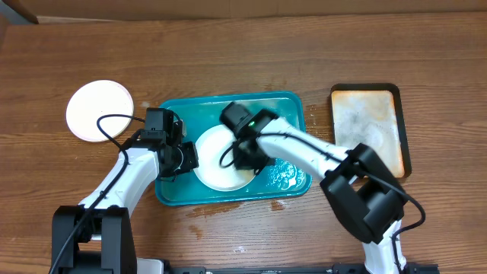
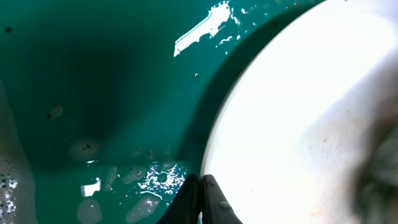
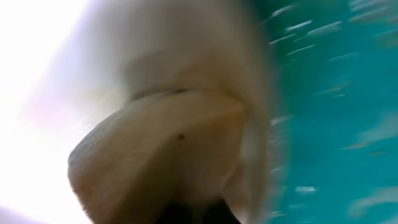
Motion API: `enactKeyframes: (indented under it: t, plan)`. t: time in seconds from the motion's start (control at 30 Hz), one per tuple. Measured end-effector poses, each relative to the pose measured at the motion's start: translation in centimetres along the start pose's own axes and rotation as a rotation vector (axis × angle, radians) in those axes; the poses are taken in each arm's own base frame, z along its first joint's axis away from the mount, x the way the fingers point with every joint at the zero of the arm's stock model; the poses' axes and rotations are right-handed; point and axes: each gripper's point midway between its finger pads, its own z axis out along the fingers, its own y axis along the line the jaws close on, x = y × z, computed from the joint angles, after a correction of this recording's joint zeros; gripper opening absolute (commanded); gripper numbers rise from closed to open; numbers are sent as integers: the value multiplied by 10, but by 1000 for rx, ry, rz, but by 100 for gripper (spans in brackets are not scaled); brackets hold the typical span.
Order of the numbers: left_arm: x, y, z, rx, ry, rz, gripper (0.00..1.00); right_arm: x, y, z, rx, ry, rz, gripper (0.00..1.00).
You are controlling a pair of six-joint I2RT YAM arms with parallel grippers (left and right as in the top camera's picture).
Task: Clean dirty plates on tray and stack at the side
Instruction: 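Scrub the near white plate with the sponge while the left gripper holds it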
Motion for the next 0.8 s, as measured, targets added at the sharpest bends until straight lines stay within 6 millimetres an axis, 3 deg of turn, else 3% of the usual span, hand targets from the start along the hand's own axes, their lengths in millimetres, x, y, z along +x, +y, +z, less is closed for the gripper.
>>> enactKeyframes:
  t: [0.1,0.33,0.57,0.7,0.8]
  plan:
    - [4,-2,0,11,17,0,30,-13,-14,-2,13,-18,39,4]
    - [6,1,0,-4,25,-4,48,-19,-23,-2,53,-50,43,4]
    - [5,2,0,-9,18,-3,50,-20,-24,-2,59,-56,43,4]
    - [1,-2,3,11,11,-1,34,-21,-24,-3,60,-60,42,4]
    - [-1,-8,11,56,16,6,37,-22,-23,-3,58,-62,34,4]
